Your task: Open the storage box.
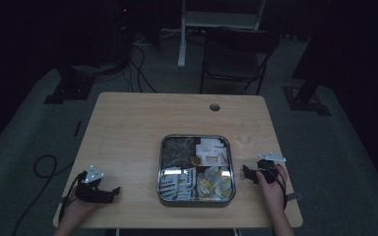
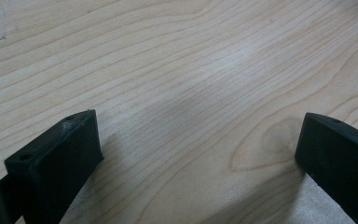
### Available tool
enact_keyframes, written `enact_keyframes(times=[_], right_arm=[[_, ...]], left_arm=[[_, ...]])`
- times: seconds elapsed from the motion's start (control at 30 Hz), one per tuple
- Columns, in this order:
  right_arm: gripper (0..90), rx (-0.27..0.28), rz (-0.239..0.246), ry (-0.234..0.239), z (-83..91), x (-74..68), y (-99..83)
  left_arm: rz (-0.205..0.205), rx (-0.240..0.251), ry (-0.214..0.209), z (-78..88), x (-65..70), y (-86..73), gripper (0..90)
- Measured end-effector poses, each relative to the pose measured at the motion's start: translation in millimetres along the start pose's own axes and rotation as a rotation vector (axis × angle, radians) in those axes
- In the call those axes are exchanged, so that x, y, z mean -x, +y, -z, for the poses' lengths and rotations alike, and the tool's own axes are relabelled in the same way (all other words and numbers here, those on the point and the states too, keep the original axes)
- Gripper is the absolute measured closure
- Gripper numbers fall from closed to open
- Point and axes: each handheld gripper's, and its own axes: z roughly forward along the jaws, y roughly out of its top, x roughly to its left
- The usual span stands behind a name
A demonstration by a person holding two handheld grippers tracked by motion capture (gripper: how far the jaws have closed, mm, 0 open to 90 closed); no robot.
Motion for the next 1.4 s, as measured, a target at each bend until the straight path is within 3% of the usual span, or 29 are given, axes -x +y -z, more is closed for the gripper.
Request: enact_keyframes(times=[0.73, 0.97, 1.2, 1.23, 1.4], right_arm=[[11.2, 0.0, 0.014, 0.014, 1.0, 1.1, -0.9], [11.2, 0.0, 0.015, 0.013, 1.0, 1.1, -0.9], [11.1, 0.0, 0.014, 0.014, 1.0, 1.1, -0.9], [11.2, 0.0, 0.014, 0.014, 1.0, 1.1, -0.9], [11.1, 0.0, 0.014, 0.014, 1.0, 1.1, -0.9]], left_arm=[[-0.007, -0.008, -0.005, -0.6, -1.1, 2.3, 1.3], [-0.015, 0.023, -0.042, 0.2, 2.7, 12.7, 1.4], [-0.039, 0.038, -0.059, 1.3, 7.4, 23.4, 1.4], [-0.063, 0.047, -0.079, 1.2, 13.9, 30.0, 1.4], [-0.099, 0.062, -0.106, 2.4, 23.4, 42.2, 1.4]])
